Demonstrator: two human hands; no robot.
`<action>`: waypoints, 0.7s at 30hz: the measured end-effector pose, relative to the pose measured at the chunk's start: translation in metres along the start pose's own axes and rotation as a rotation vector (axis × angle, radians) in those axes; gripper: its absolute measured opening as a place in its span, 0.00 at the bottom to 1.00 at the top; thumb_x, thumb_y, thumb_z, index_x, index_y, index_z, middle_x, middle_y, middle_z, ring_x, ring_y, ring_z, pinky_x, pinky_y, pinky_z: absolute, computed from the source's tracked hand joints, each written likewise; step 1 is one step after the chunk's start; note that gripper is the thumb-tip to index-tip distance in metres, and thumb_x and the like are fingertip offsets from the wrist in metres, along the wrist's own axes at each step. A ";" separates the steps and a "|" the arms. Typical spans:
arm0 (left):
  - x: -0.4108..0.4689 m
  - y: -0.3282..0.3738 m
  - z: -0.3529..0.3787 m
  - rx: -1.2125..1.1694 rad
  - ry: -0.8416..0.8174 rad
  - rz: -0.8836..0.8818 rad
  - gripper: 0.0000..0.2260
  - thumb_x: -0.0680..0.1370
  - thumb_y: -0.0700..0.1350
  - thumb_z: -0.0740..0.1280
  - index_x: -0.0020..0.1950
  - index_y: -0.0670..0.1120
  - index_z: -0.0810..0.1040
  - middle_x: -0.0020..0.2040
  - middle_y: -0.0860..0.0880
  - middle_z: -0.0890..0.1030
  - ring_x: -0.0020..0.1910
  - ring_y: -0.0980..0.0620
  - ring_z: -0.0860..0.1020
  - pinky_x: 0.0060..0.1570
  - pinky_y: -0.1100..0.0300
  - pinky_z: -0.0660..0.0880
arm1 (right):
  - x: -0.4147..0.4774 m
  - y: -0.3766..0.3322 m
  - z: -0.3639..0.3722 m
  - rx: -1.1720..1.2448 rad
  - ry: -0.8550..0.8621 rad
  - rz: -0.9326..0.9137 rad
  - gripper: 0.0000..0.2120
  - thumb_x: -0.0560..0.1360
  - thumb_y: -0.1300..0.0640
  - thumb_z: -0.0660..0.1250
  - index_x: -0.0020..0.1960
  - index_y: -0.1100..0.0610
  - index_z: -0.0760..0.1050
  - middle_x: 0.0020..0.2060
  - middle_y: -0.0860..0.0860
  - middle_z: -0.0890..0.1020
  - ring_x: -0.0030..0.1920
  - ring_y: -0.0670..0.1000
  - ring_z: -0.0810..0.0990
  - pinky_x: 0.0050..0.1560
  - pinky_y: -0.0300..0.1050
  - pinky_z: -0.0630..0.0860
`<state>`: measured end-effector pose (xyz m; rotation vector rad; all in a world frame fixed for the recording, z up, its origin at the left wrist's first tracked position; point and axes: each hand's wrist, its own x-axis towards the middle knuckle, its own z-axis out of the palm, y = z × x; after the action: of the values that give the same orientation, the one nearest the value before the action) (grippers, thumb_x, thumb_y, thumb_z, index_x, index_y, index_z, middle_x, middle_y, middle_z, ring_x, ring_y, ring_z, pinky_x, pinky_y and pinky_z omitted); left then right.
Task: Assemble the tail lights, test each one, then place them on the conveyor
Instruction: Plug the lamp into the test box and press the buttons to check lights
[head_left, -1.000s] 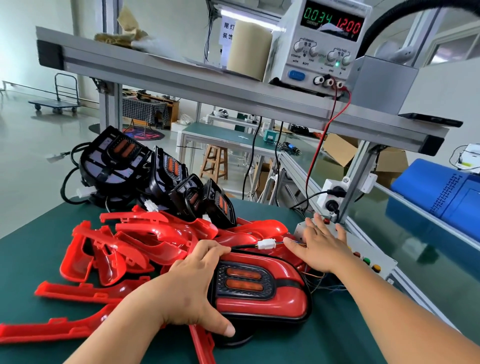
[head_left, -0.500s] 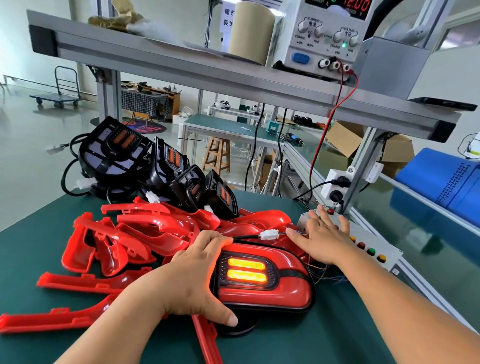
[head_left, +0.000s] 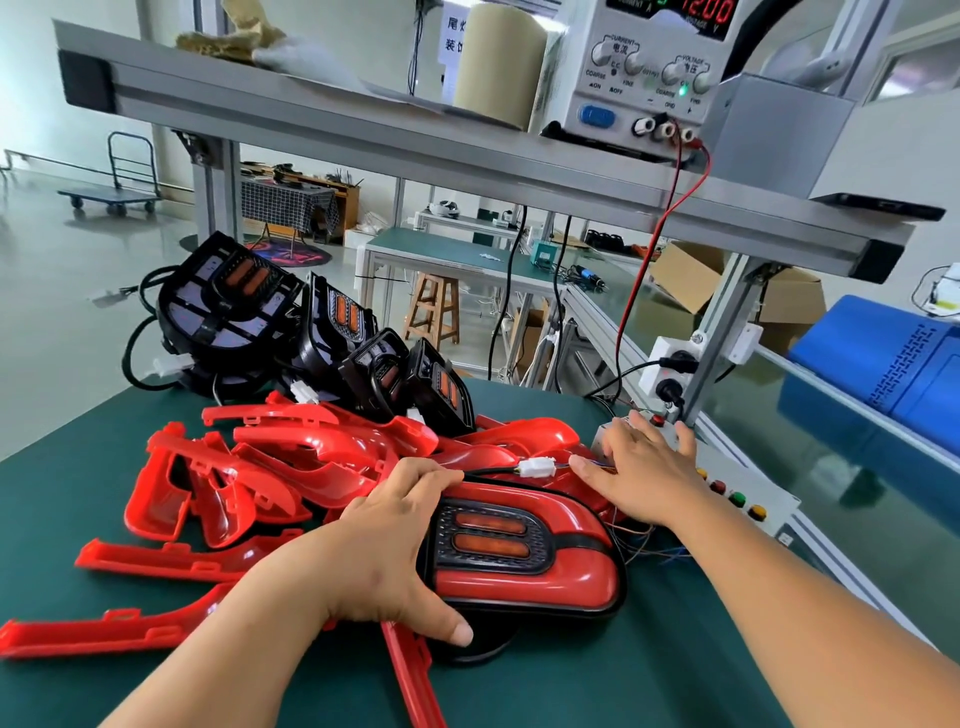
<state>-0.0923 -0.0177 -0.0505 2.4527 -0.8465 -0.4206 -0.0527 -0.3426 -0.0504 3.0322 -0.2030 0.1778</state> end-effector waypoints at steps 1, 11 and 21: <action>0.000 0.001 0.000 0.001 -0.005 0.004 0.59 0.57 0.68 0.77 0.77 0.60 0.43 0.65 0.71 0.46 0.72 0.49 0.58 0.69 0.49 0.66 | -0.003 -0.001 -0.001 0.008 0.071 -0.030 0.25 0.71 0.25 0.43 0.48 0.43 0.64 0.66 0.44 0.71 0.76 0.49 0.55 0.68 0.57 0.43; 0.002 0.019 -0.009 0.114 0.166 0.008 0.48 0.69 0.74 0.58 0.79 0.56 0.37 0.71 0.68 0.41 0.75 0.55 0.49 0.75 0.49 0.51 | -0.014 -0.029 -0.018 0.118 0.082 -0.205 0.14 0.77 0.38 0.62 0.58 0.41 0.78 0.54 0.43 0.70 0.59 0.48 0.63 0.57 0.49 0.56; 0.082 0.072 -0.017 0.323 0.264 0.152 0.24 0.82 0.53 0.57 0.78 0.52 0.57 0.73 0.49 0.64 0.70 0.45 0.67 0.70 0.47 0.63 | -0.043 -0.025 -0.047 0.412 0.333 -0.404 0.13 0.79 0.44 0.62 0.52 0.52 0.78 0.43 0.47 0.80 0.44 0.49 0.77 0.42 0.45 0.70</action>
<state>-0.0581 -0.1128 -0.0066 2.6287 -1.0408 0.1036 -0.0964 -0.3072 -0.0118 3.2787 0.5298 0.7613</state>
